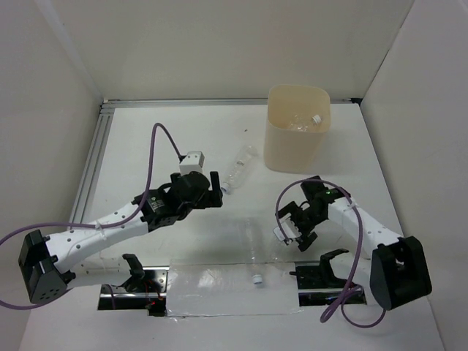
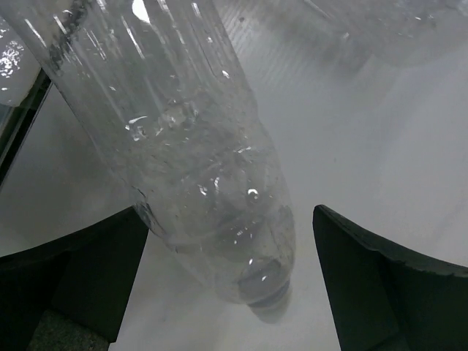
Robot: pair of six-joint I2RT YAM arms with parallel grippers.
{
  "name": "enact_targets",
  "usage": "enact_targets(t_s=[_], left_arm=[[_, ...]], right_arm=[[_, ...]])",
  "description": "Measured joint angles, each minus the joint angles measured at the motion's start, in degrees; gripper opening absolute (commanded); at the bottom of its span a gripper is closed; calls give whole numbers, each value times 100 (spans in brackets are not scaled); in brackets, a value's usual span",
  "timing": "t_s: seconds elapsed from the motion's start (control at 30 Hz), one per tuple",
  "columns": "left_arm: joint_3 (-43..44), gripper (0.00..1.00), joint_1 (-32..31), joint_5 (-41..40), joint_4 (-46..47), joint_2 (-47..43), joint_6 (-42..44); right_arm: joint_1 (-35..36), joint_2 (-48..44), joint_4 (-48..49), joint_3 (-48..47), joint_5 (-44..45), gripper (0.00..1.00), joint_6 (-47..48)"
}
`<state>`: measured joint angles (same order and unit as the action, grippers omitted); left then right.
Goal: Put the plastic bottles in the bin
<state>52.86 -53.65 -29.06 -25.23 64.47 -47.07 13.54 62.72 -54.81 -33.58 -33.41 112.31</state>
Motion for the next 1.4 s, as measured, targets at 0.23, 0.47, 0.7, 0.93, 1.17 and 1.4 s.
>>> enact_targets(t_s=[0.23, 0.47, 0.7, 0.93, 1.17, 1.4], left_arm=[[-2, 100, 350, -26, 50, 184, -57], [9, 100, 1392, 660, 951, 787, 699], [761, 100, 1893, 1692, 1797, 2273, 1613], [1388, 100, 1930, 2470, 2354, 3073, 2041], [2164, 100, 1904, 2645, 2406, 3777, 2205], [2341, 100, 1801, 2645, 2376, 4144, 2319]], right_arm=[[560, 334, 638, 140, 188, 46, 2], [389, -33, 243, 35, 186, 32, -42], [-310, -627, -146, -1952, -815, 30, -1443], [-382, -1003, 1674, -3261, -1394, 30, -4743], [-374, 31, 3344, -4258, -168, 34, -6347], [-647, 1421, 3663, -4474, 389, 88, -6763]])
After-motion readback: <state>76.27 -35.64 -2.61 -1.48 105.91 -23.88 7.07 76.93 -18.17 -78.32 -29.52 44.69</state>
